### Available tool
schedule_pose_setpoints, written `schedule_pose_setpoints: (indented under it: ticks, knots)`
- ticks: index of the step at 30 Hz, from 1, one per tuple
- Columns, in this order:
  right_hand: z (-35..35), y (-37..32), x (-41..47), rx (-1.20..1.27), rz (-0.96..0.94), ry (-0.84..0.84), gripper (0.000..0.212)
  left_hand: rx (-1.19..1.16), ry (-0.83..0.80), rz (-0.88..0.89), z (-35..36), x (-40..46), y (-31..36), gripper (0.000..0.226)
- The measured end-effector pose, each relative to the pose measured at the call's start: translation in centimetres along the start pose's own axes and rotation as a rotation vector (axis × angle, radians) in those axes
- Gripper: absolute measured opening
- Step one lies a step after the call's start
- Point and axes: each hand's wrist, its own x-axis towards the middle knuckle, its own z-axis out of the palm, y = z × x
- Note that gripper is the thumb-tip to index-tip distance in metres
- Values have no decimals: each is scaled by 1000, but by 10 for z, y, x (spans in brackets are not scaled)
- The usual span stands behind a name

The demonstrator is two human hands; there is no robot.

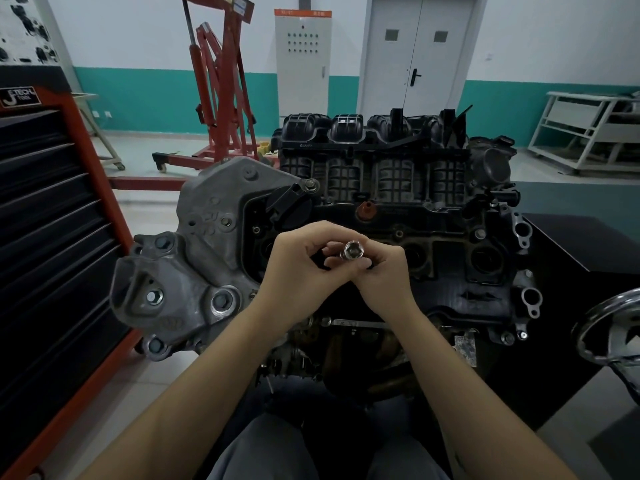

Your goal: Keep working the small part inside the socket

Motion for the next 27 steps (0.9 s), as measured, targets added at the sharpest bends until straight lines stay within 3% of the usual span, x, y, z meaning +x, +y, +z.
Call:
schedule_pose_setpoints:
  ticks: [4,10,16,23,27]
  knots:
    - [-1,1,0,-15,-28,-18,19,29,51,6,0,-1,-2,17]
    - [-2,-2,-1,-35,-46,-33,20,-146,-42,-25,-3,-2,-2,26]
    - [0,0,-1,12,-24,-5,20,75,80,26,4,0,-3,15]
    - [-1,-5,-2,13,-46,-29,18,-86,-120,-44,-3,1,0,24]
    - [1,-2,-2,56,12,16,17,53,-4,12,-2,2,0,22]
